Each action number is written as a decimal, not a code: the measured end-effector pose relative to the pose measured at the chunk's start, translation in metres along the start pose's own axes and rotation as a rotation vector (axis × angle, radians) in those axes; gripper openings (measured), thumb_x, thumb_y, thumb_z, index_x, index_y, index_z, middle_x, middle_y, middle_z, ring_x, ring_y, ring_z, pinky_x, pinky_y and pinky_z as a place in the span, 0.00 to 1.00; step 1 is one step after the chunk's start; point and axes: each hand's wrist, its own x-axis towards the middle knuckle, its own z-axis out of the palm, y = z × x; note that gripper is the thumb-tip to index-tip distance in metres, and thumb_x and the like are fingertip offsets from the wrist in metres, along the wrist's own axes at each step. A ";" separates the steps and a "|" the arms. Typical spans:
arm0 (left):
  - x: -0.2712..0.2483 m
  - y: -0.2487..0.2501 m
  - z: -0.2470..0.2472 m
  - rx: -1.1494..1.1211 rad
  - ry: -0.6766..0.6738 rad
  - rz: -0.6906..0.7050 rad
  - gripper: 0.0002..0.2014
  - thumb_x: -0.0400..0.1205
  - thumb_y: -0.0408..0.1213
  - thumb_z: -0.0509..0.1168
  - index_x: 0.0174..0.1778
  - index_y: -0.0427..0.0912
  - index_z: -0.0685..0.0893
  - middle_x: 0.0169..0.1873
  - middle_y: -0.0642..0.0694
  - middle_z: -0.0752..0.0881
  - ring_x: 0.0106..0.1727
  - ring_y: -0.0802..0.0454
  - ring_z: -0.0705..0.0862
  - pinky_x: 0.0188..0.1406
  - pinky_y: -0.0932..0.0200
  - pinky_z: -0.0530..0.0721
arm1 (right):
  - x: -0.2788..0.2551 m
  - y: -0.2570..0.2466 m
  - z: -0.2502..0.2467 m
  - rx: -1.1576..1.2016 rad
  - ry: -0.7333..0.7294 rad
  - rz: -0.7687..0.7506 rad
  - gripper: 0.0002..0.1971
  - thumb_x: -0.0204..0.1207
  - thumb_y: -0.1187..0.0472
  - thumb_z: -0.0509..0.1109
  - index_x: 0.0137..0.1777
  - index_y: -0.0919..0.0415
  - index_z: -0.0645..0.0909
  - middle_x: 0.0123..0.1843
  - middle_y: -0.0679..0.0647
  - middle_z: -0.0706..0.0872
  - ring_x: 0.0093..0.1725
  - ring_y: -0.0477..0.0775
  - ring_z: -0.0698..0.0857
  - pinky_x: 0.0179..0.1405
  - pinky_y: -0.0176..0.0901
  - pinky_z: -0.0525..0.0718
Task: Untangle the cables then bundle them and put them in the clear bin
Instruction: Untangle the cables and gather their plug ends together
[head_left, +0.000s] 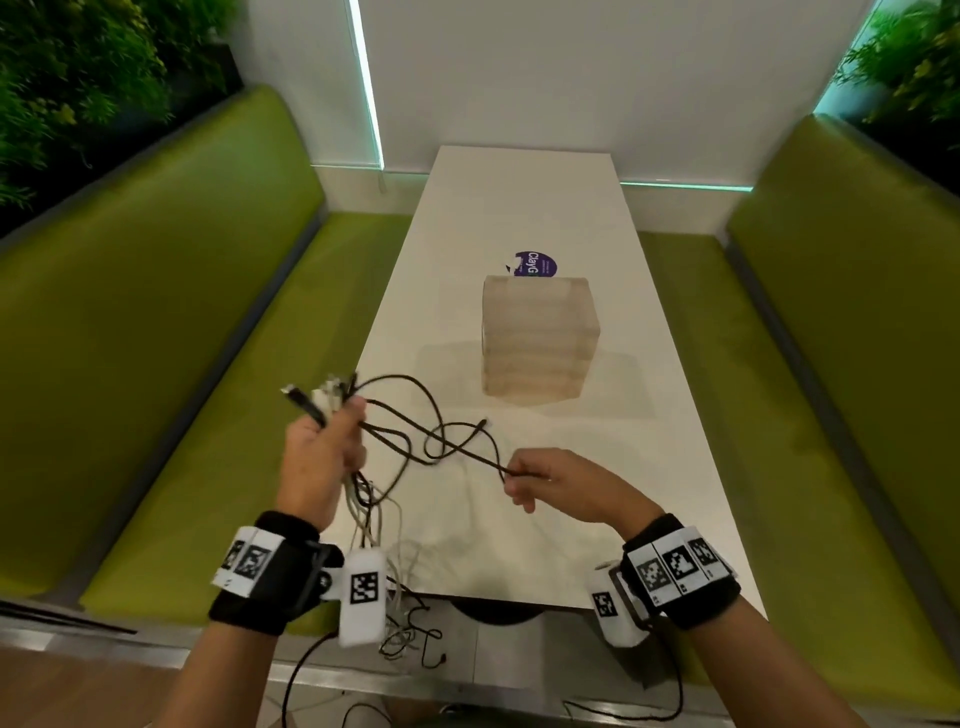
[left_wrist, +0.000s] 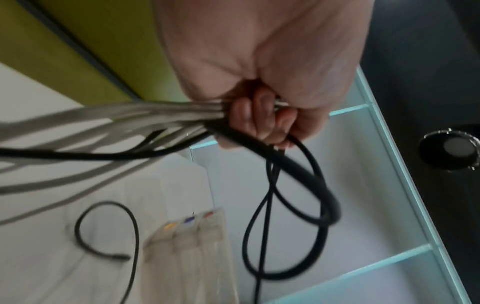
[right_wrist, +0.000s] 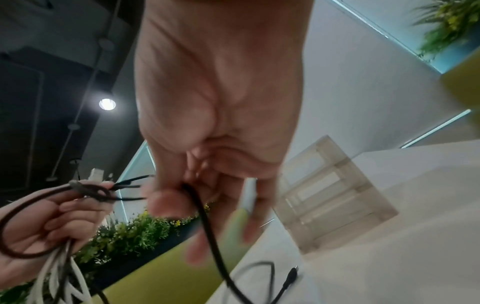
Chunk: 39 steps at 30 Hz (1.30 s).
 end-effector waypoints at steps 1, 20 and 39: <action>0.003 0.005 -0.004 -0.044 0.093 0.015 0.12 0.83 0.33 0.64 0.33 0.45 0.75 0.18 0.56 0.69 0.17 0.61 0.63 0.15 0.67 0.62 | -0.002 0.006 -0.001 -0.087 -0.019 0.028 0.07 0.82 0.57 0.64 0.45 0.56 0.81 0.38 0.53 0.88 0.38 0.42 0.84 0.48 0.39 0.80; -0.034 -0.015 0.039 0.379 -0.526 0.035 0.09 0.75 0.43 0.74 0.30 0.50 0.85 0.22 0.53 0.62 0.23 0.56 0.59 0.21 0.65 0.61 | 0.005 -0.067 -0.004 0.096 0.079 -0.175 0.14 0.84 0.58 0.62 0.42 0.63 0.84 0.26 0.50 0.70 0.22 0.40 0.66 0.22 0.26 0.66; -0.016 -0.009 0.008 0.320 -0.398 0.015 0.13 0.72 0.48 0.72 0.33 0.40 0.85 0.20 0.55 0.64 0.21 0.55 0.60 0.20 0.66 0.64 | -0.008 -0.006 0.051 -0.028 -0.417 0.238 0.14 0.78 0.61 0.70 0.60 0.66 0.84 0.51 0.62 0.87 0.50 0.56 0.87 0.57 0.49 0.86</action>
